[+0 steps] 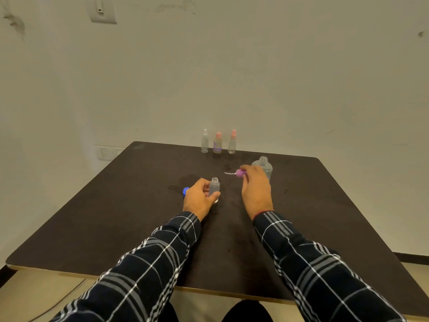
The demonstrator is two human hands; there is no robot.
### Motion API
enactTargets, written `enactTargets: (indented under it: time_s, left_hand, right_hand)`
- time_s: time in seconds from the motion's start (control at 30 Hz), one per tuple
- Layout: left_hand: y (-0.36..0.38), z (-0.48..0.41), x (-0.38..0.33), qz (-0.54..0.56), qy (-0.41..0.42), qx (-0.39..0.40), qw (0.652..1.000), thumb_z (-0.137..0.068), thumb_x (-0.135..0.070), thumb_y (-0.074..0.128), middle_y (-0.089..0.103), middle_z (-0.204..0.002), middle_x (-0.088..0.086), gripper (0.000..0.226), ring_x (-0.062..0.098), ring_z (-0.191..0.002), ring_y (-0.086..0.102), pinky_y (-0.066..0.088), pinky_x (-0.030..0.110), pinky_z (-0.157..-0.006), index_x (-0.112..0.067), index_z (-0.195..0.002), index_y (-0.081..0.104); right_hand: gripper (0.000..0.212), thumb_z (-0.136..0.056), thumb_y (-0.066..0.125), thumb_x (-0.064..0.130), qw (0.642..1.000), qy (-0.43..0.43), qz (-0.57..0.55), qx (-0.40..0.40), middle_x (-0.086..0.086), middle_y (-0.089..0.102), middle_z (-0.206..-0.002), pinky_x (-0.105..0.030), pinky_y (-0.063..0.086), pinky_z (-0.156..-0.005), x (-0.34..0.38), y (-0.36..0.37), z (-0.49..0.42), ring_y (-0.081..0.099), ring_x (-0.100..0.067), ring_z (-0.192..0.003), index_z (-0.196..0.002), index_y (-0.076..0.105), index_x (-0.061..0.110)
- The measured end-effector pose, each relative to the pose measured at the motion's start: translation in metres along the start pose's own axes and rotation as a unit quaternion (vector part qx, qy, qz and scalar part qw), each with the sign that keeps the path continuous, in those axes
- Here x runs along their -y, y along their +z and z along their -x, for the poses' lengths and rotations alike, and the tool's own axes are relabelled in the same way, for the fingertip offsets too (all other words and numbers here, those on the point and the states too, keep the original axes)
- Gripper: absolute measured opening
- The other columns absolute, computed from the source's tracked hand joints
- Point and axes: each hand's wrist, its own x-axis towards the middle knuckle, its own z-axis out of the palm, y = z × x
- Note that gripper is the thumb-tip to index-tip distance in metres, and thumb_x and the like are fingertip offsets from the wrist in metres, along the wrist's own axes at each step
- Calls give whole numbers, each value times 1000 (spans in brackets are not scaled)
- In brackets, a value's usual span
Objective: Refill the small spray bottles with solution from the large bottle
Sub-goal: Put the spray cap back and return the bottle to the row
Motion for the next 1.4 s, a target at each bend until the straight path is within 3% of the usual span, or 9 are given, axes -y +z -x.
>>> enactTargets:
  time_s: [0.13,0.23,0.37,0.63,0.83,1.1,1.3,1.4]
  left_hand:
    - [-1,-2,-3,-9,-6,-12,1000,-86,-24,77,66,-96,-7,28,1,-78,58,46,14,-74,-17,-109,63]
    - [-1,-3,-3,-9,-13,-7,1000,-86,-24,77,66,-99,-6,29,2,-81,59,49,19,-79,-18,-111,63]
    - [-2,-3,-3,-4,-14,-3,1000,-86,-24,77,68,-103,-4,29,4,-84,61,50,20,-80,-18,-111,62]
    - [-2,-1,-5,0,-20,0,1000,-87,-24,77,66,-101,-6,30,2,-81,58,48,16,-77,-19,-112,61]
    - [-2,1,-5,12,-11,2,1000,-86,-22,77,67,-95,-9,26,0,-82,62,46,11,-70,-19,-107,62]
    - [-5,-1,-6,15,-14,6,1000,-86,-22,77,65,-89,-11,24,0,-76,60,44,11,-68,-19,-105,62]
    - [-5,-1,-5,0,-10,13,1000,-87,-23,76,63,-89,-11,26,-1,-77,58,44,12,-69,-17,-107,61]
    - [-5,-1,-6,1,-8,16,1000,-87,-22,76,63,-87,-11,25,1,-76,59,45,13,-69,-16,-106,61]
  right_hand:
    - [23,-98,53,2,995,-62,-49,-54,-13,65,-115,-36,45,-103,2,-5,-9,59,-26,-109,-119,64,3]
    - [22,-100,50,4,993,-82,-69,-41,-12,64,-114,-31,45,-99,1,-5,-11,59,-24,-107,-118,63,3]
    - [22,-101,46,5,992,-100,-78,-12,-11,60,-114,-34,49,-95,2,-6,-9,57,-20,-105,-118,60,5]
    - [27,-95,55,-3,993,-95,-14,68,-10,54,-121,-6,33,-85,6,-4,-14,45,-6,-100,-120,59,7]
    - [29,-96,54,4,979,-134,9,156,-9,59,-121,-31,43,-101,25,7,-27,57,-21,-111,-123,63,11]
    - [25,-93,65,12,972,-69,-10,223,-3,66,-114,-29,47,-97,35,19,-38,59,-17,-104,-117,67,17]
    - [15,-93,64,12,973,-14,-19,231,3,65,-100,-31,49,-95,32,23,-40,59,-12,-95,-105,67,19]
    - [7,-94,64,23,974,-7,20,224,0,67,-103,-32,50,-90,36,26,-39,59,-14,-92,-101,63,22]
